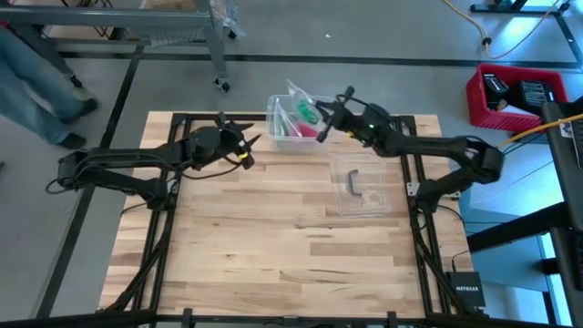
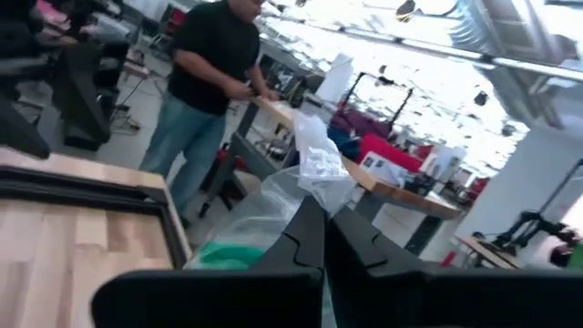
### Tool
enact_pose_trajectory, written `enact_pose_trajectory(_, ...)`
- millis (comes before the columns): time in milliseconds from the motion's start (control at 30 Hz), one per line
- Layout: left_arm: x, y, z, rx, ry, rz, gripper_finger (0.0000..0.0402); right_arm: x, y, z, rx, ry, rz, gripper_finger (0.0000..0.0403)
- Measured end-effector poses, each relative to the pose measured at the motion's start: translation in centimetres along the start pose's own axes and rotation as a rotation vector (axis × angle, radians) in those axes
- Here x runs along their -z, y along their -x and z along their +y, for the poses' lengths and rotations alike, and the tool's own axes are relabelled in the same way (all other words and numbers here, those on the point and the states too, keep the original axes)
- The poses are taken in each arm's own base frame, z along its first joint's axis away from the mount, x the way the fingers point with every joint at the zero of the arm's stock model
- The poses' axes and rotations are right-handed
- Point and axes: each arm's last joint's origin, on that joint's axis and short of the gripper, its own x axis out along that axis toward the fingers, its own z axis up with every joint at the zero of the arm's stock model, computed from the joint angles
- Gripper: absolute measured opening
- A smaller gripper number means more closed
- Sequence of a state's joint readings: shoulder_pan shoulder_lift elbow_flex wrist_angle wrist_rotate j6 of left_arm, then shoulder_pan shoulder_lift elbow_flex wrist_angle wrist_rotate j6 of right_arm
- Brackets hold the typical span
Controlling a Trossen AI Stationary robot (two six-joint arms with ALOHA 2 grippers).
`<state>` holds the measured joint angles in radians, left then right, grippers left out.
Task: Roll bandage
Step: Put the packed rolled green bandage into the transparent container
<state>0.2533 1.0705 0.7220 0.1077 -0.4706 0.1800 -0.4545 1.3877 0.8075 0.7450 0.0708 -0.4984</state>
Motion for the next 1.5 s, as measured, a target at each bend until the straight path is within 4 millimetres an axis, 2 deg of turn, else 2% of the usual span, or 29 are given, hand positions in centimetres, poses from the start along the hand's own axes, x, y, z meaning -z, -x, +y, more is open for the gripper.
enact_pose_trajectory(167,0.7,-0.4,0.1,-0.009,-0.001,0.015,0.0182,1.7,-3.1,-0.2,-0.045,0.008,0.017,0.0001)
enact_pose_trajectory(300,1.4,-0.4,0.0,-0.005,0.007,0.032,0.0182,3.4,-4.6,-0.9,-0.045,0.018,0.057,0.0001)
enact_pose_trajectory(467,2.0,-0.4,-0.2,0.001,0.026,0.048,0.0182,5.5,-4.8,-1.4,-0.128,0.003,0.152,0.0001)
enact_pose_trajectory(633,2.0,-0.3,-0.3,0.011,0.029,0.045,0.0182,8.2,-4.5,0.2,-0.293,-0.024,0.326,0.0001)
enact_pose_trajectory(800,1.8,-0.3,-0.3,0.016,0.033,0.022,0.0182,9.6,-4.2,0.9,-0.316,-0.002,0.450,0.0003)
enact_pose_trajectory(933,1.8,-0.3,-0.4,0.019,0.031,0.025,0.0182,9.7,-4.0,0.7,-0.275,0.049,0.505,0.0011)
enact_pose_trajectory(1200,1.9,-0.3,-0.4,0.020,0.027,0.030,0.0182,10.0,-3.5,1.5,-0.316,0.023,0.574,0.0017)
enact_pose_trajectory(1367,1.9,-0.3,-0.4,0.040,0.027,0.029,0.0182,8.8,-3.9,2.2,-0.328,0.052,0.657,0.0080)
enact_pose_trajectory(1500,1.9,-0.3,-0.4,0.047,0.027,0.028,0.0182,6.1,-4.6,1.6,-0.341,0.078,0.684,0.0147)
